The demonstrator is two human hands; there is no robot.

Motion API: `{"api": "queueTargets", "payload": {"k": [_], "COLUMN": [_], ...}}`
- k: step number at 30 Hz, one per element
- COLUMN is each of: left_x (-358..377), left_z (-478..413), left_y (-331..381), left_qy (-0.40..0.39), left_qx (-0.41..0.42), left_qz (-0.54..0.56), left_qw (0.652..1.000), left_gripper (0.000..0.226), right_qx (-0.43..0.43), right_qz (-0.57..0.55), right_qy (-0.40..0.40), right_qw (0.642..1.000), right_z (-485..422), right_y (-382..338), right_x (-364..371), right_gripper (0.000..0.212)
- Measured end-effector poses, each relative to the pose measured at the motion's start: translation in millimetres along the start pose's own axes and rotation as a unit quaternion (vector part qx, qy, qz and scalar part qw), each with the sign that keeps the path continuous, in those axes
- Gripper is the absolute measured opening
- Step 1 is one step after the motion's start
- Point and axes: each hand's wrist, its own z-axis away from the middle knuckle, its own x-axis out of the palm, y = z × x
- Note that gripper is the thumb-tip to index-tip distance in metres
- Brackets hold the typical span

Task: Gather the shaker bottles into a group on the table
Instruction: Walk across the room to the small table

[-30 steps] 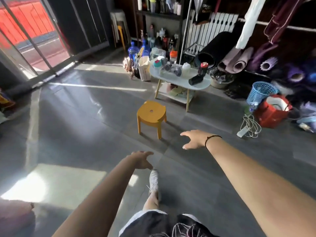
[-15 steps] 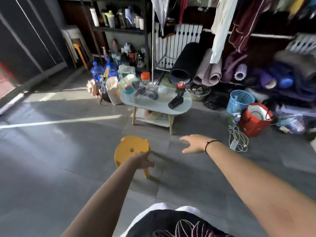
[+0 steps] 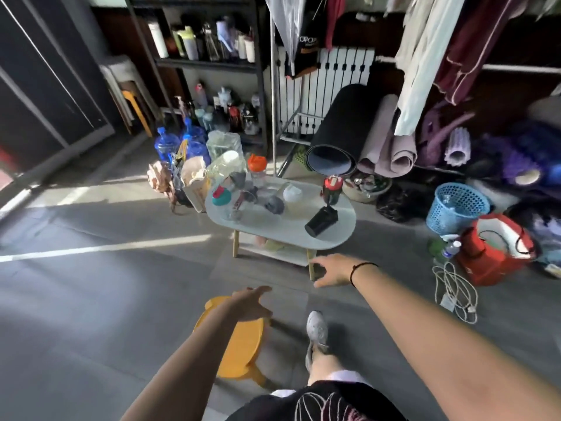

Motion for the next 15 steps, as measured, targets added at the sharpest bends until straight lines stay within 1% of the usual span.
{"api": "queueTargets", "payload": {"k": [2, 5, 7, 11, 15], "left_x": [-42, -96, -122, -149, -165], "left_z": [-36, -85, -111, -133, -138], "left_y": [10, 27, 36, 42, 26], "left_qy": [0.014, 0.024, 0.035, 0.05, 0.041], "left_qx": [-0.001, -0.006, -0.006, -0.017, -0.059], "left_qz": [0.021, 0.044, 0.059, 0.097, 0.089], "left_qw": [1.0, 0.999, 0.998, 0.994, 0.993], "left_gripper": [0.075, 0.073, 0.072, 0.073, 0.072], "right_qx": [-0.004, 0.008, 0.004, -0.019, -0.053], "right_qz": [-0.003, 0.01, 0.03, 0.08, 0.122], "right_qy": [0.005, -0.012, -0.027, -0.067, -0.089], "right_qw": [1.0, 1.0, 0.999, 0.994, 0.987], "right_z": [-43, -97, -123, -175, -214], "right_y": [14, 34, 44, 48, 33], "right_x": [-38, -90, -120, -160, -176], "right_gripper": [0.065, 0.072, 0.073, 0.069, 0.075]}}
